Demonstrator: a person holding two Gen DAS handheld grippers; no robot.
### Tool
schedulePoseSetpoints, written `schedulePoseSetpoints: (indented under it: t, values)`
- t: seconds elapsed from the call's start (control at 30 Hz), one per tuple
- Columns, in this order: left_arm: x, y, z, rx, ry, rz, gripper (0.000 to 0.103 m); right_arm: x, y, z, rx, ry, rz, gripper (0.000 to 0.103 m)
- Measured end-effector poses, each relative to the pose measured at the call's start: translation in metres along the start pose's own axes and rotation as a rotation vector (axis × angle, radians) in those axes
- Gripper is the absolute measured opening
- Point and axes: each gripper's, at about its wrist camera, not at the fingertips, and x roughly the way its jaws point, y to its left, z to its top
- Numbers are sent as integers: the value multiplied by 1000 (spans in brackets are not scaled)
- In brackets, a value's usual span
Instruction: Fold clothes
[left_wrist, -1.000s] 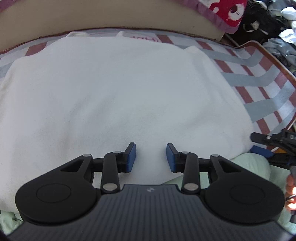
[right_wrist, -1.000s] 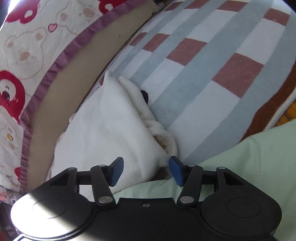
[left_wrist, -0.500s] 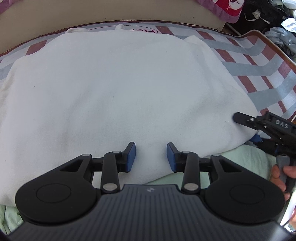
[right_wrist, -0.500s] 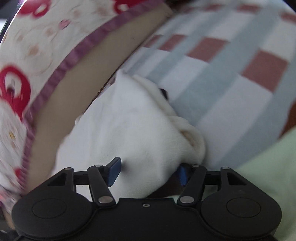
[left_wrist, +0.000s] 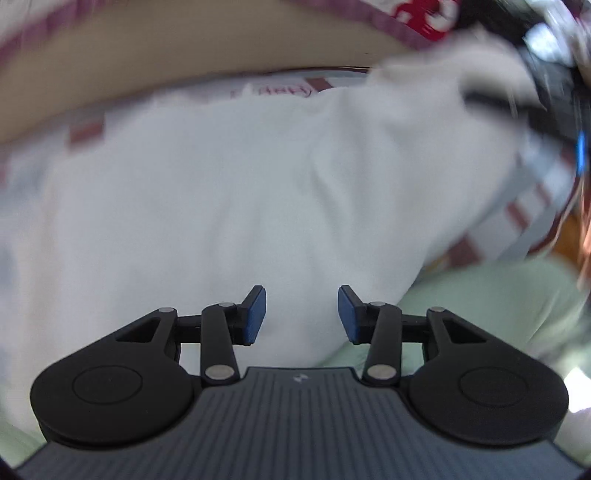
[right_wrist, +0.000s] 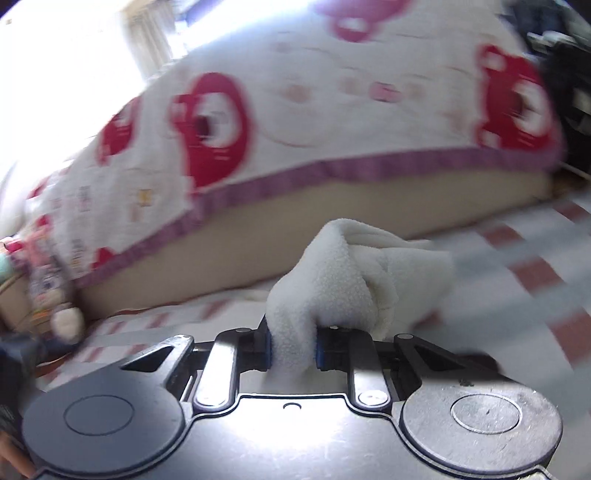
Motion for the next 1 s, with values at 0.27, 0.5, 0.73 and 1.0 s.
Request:
schedulePoseSetpoints:
  t: [0.27, 0.5, 0.73, 1.0]
  values:
    - [-1, 64, -31, -59, 152, -9, 40, 63, 108, 35, -249, 135, 289, 23]
    - [-43, 175, -48, -445, 5, 45, 45, 136, 174, -33, -437, 407, 377, 22]
    - [-15, 180, -62, -461, 93, 161, 52, 159, 183, -119, -571, 546, 324, 22]
    - [-14, 218, -79, -664, 93, 52, 59, 150, 176, -84, -378, 520, 402, 23]
